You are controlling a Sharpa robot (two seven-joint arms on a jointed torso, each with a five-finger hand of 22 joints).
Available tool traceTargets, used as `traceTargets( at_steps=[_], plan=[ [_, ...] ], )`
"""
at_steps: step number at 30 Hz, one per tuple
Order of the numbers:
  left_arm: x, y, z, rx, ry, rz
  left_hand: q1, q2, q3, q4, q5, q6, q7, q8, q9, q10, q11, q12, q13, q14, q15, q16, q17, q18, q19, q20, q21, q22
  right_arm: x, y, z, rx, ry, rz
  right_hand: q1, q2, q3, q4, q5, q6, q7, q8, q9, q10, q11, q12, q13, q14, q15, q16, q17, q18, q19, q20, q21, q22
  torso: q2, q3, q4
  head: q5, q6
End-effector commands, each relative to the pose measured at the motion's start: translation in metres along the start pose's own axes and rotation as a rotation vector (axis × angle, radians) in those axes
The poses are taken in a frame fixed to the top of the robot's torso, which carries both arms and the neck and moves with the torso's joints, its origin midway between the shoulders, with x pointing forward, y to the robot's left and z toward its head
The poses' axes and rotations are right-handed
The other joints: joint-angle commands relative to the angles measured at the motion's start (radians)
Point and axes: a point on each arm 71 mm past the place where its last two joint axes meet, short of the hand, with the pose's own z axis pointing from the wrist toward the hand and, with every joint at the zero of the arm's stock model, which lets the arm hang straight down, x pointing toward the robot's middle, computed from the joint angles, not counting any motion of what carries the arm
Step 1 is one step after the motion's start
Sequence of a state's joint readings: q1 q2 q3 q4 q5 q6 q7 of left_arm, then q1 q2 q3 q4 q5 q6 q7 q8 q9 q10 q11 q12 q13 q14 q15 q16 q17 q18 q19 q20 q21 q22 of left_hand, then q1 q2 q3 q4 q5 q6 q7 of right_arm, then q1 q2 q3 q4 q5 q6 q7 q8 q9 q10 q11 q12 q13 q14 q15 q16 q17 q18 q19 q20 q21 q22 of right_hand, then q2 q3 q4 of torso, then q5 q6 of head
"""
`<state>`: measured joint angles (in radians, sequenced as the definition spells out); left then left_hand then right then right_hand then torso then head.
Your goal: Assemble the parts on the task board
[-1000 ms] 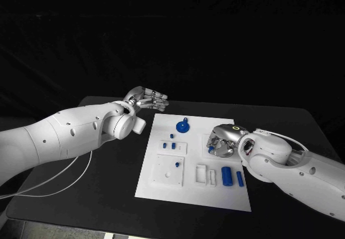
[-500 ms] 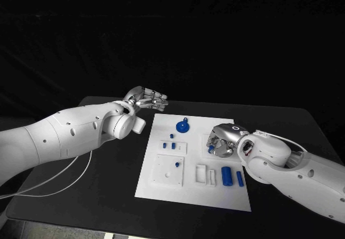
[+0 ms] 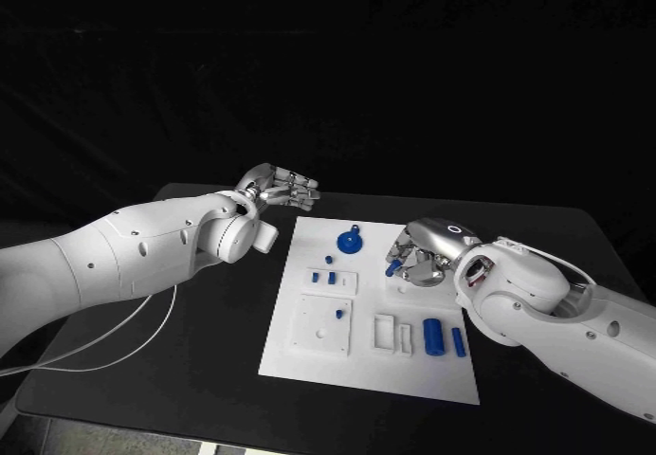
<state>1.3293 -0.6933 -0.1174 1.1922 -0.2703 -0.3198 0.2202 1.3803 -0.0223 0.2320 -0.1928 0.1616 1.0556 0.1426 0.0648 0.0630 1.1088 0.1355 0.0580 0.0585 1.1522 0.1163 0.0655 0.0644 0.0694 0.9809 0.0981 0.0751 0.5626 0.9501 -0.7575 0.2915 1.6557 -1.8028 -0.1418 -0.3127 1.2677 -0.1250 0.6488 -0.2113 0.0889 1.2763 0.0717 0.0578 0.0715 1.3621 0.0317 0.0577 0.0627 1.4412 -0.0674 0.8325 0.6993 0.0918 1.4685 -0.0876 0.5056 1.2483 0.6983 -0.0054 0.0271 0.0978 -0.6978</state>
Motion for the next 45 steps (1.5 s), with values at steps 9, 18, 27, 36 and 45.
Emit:
traceTargets(
  at_steps=[9,18,27,36,45],
  plan=[
    [0.005,-0.001,0.004,0.007,0.009,-0.009,-0.002,0.009,0.005,-0.002,0.004,0.004,0.0,-0.002,-0.001,-0.001,-0.002,0.0,-0.001,0.002,0.001,-0.002,0.001,0.007,-0.01,-0.002,0.0,0.011,0.013,0.049,0.002,-0.131,0.001,0.054,-0.004,0.008,0.007,-0.003,0.009,0.007,0.002,0.006,0.004,0.025,-0.017,0.002,0.001,0.001,-0.005,-0.006,0.001,0.017,0.042,-0.007,0.004,0.001,-0.004,-0.0035,-0.0019,0.028,-0.007],
    [0.01,0.0,0.007,0.004,0.013,-0.014,-0.002,0.009,0.005,-0.002,0.004,0.004,0.0,-0.002,-0.001,-0.001,-0.002,0.0,-0.001,0.002,0.001,-0.002,0.001,0.007,-0.01,-0.002,0.0,0.011,0.034,0.093,0.005,-0.243,0.028,0.055,-0.004,0.009,0.005,-0.005,0.012,0.007,0.002,0.006,0.004,0.026,-0.017,0.002,0.001,0.001,-0.005,-0.006,0.0,0.017,0.042,-0.007,0.004,0.001,-0.003,-0.0043,0.0006,0.044,-0.011],
    [0.013,0.0,0.008,0.003,0.02,-0.016,-0.002,0.009,0.005,-0.002,0.004,0.004,0.0,-0.002,-0.001,-0.001,-0.002,0.0,-0.001,0.002,0.001,-0.002,0.001,0.007,-0.01,-0.002,0.0,0.011,0.048,0.113,0.005,-0.295,0.053,0.052,-0.005,0.011,0.005,-0.008,0.014,0.006,0.002,0.006,0.004,0.025,-0.017,0.002,0.001,0.001,-0.005,-0.007,0.0,0.018,0.042,-0.007,-0.001,-0.001,-0.002,-0.0039,-0.0003,0.059,-0.018],
    [0.016,0.0,0.008,0.004,0.028,-0.018,-0.002,0.01,0.004,-0.001,0.003,0.004,0.0,-0.002,-0.001,0.0,-0.002,0.0,-0.001,0.001,0.001,-0.002,0.001,0.008,-0.012,-0.001,-0.001,0.021,0.07,0.119,0.005,-0.309,0.114,0.018,-0.007,0.012,0.004,-0.011,0.016,0.007,0.002,0.007,0.005,0.025,-0.016,0.002,0.001,0.001,-0.005,-0.007,-0.001,0.019,0.041,-0.007,-0.003,-0.002,-0.002,-0.0041,0.0,0.069,-0.028],
    [0.017,-0.001,0.008,0.003,0.033,-0.019,-0.002,0.01,0.004,-0.001,0.003,0.004,0.0,-0.002,-0.001,0.0,-0.002,0.0,-0.001,0.001,0.001,-0.002,0.001,0.008,-0.012,-0.001,-0.001,0.021,0.078,0.116,0.005,-0.3,0.139,-0.024,-0.008,0.013,0.003,-0.014,0.018,0.006,0.002,0.006,0.005,0.025,-0.017,0.003,0.001,0.001,-0.005,-0.007,-0.001,0.019,0.041,-0.007,-0.002,-0.002,-0.002,-0.0043,-0.0017,0.068,-0.031]
  ],
)
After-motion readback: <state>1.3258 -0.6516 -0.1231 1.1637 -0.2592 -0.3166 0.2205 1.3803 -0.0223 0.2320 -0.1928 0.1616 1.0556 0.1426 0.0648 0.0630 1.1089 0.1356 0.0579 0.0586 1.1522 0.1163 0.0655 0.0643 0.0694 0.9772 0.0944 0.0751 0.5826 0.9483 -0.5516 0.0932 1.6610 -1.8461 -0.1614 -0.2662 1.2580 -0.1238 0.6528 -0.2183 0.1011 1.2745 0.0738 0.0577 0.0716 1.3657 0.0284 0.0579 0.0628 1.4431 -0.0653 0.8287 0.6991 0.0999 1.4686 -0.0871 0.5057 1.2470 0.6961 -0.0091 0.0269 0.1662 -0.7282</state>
